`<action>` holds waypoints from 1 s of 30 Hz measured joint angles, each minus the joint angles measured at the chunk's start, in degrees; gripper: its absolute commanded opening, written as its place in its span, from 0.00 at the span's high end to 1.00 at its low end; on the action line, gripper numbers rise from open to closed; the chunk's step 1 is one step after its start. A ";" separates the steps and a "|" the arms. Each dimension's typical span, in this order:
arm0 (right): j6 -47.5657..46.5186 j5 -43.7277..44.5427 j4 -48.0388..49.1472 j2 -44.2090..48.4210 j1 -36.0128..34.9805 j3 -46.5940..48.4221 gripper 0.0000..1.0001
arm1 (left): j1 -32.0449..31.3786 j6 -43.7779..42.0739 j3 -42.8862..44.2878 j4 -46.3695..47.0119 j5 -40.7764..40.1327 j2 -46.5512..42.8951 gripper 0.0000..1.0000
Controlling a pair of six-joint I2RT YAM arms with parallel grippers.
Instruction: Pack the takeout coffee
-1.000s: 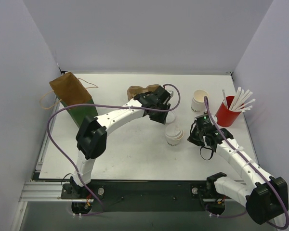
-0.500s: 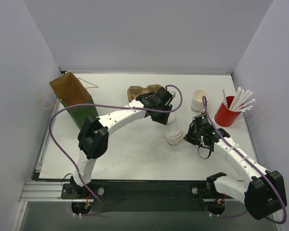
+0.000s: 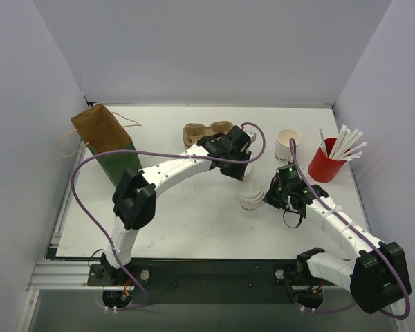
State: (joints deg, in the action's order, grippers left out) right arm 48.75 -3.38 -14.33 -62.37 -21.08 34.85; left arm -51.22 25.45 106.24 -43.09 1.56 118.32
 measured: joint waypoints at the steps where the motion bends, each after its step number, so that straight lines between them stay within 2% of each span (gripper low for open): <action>1: 0.13 -0.07 0.13 -0.04 0.00 -0.17 0.94 | -0.02 0.00 0.00 0.02 0.02 0.00 0.61; 25: 2.67 -1.16 4.28 -0.02 0.00 -4.31 0.93 | -0.87 0.46 1.57 -0.79 0.02 0.00 0.61; 30: 2.67 -0.48 3.41 0.13 0.00 -4.31 0.93 | -0.87 0.46 2.71 -1.31 -0.02 0.00 0.57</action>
State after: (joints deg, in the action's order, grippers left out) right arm 51.42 -3.86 -10.92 -62.24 -21.08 30.55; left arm -52.10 25.91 108.95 -44.40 1.54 118.32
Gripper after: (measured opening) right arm 0.065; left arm 0.403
